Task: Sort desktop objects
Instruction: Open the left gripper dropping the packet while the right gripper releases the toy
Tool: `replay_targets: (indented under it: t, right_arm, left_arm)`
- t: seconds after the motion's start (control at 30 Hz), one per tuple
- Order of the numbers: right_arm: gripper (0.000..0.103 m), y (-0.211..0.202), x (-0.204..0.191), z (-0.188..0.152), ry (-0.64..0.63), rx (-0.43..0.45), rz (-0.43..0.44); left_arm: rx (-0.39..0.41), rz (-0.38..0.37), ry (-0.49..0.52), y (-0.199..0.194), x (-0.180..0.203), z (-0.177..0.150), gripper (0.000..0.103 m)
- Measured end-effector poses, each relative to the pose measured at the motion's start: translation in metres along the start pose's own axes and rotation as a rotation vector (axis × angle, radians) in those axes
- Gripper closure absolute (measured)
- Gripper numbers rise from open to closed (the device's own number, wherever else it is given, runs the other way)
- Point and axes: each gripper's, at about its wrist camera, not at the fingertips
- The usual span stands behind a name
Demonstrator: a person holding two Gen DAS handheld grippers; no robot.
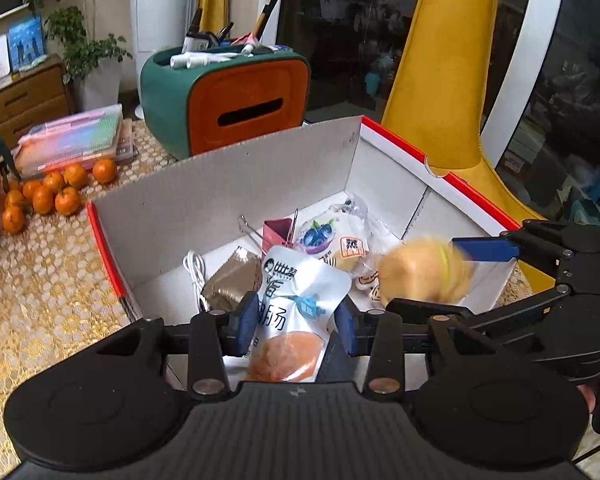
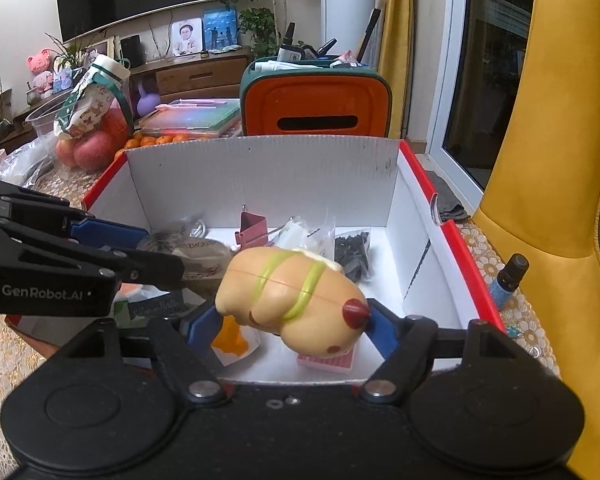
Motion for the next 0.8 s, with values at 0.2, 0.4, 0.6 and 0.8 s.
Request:
replay_targets:
  t: [0.2, 0.4, 0.6, 0.8]
  right_arm:
    - [0.016, -0.007, 0.006, -0.002, 0.003, 0.014, 0.019]
    - [0.016, -0.018, 0.011, -0.002, 0.028, 0.037, 0.021]
    - [0.012, -0.039, 0.009, -0.003, 0.031, 0.08, 0.035]
    - [0.011, -0.059, 0.0, -0.007, 0.008, 0.106, 0.041]
  left_arm:
    - [0.01, -0.037, -0.017, -0.007, -0.003, -0.005, 0.052]
    - [0.029, -0.045, -0.028, -0.021, -0.002, -0.011, 0.041]
    - [0.059, -0.026, -0.053, -0.042, -0.001, -0.018, 0.037]
    - [0.106, -0.008, -0.073, -0.066, -0.001, -0.029, 0.037]
Point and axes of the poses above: each gripper's, at about its wrist camera, not at the fingertips, and y roughly the way its jaws point, x to its right, z to its top, and after that the axes turned 5 degrees about -x, right-handed
